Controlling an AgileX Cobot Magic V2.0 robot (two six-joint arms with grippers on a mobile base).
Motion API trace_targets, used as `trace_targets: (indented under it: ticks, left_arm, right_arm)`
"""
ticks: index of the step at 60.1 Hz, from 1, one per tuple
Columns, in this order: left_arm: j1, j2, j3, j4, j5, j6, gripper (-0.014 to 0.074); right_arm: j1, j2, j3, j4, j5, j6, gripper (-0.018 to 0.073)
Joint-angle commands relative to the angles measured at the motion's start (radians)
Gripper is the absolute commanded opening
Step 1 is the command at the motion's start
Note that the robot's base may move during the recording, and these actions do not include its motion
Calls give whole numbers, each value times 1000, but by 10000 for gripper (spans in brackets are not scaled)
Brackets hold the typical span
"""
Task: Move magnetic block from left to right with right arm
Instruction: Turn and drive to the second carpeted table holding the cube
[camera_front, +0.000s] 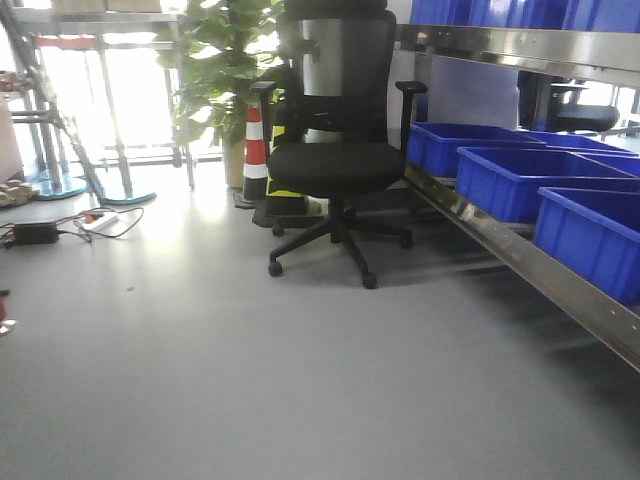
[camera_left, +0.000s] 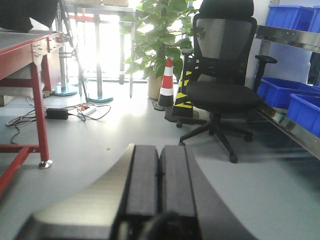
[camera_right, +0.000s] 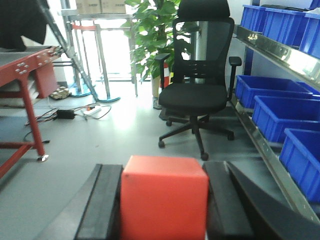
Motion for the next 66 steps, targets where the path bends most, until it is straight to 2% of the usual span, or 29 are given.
trace_targets:
  ticks: [1,66]
  left_arm:
    - [-1,-15,10,0,-88,-7,-116]
    - [0,-13,10,0,-88,-7,-116]
  right_arm:
    - [-5,15,-27,-12,-94,-6,98]
    - [-5,15,-27,-12,-94,-6,98]
